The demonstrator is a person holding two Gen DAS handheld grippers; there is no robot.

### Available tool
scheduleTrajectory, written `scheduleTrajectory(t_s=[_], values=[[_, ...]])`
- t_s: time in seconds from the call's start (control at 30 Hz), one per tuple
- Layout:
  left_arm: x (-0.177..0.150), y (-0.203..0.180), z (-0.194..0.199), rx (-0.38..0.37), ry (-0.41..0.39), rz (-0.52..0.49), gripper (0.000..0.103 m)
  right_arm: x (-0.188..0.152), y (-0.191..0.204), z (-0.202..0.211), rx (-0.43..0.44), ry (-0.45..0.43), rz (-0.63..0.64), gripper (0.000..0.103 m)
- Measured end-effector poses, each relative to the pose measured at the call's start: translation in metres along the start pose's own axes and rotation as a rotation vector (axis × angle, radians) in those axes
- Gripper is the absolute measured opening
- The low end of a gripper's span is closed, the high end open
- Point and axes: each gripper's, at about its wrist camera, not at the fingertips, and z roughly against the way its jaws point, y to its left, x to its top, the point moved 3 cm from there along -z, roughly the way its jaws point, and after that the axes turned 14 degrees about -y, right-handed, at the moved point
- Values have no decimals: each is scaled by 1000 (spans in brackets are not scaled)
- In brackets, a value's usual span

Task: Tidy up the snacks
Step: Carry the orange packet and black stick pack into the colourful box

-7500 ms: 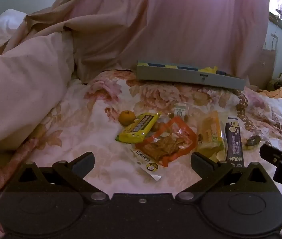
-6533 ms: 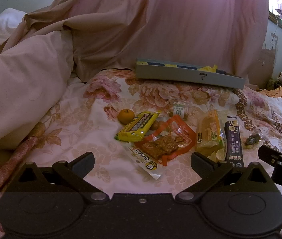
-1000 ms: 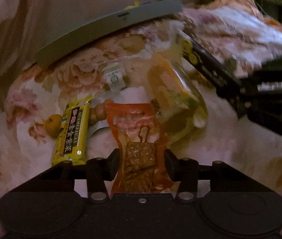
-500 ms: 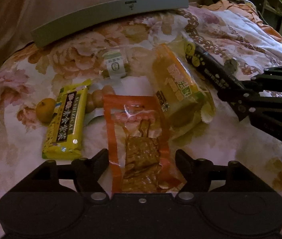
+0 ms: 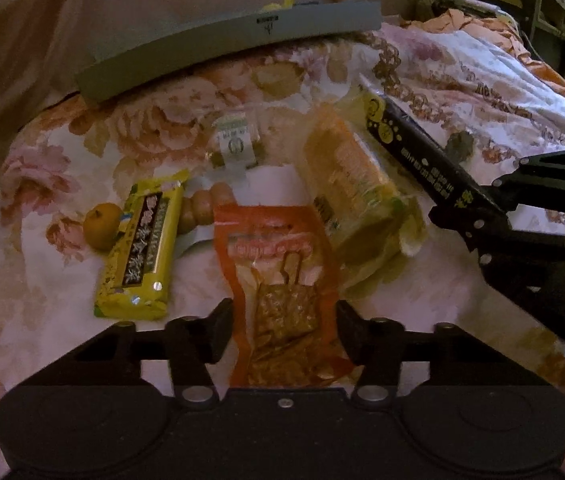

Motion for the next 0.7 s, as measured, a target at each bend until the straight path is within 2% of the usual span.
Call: scheduleTrajectory(t_s=[0.1,0.23,0.5,0.7], values=[[1,0,2,0,3,13,48,1,1,1,-40,-13,75,10],[1,2,4,6,-6,34,45,3,-6,3,-48,-22,50,9],[2,4,17,14,-17,100,44,9,-5,12,-77,-86,97,9],[5,3,34,36,-67,136,44,16,-2,20,-90,-149,138,7]])
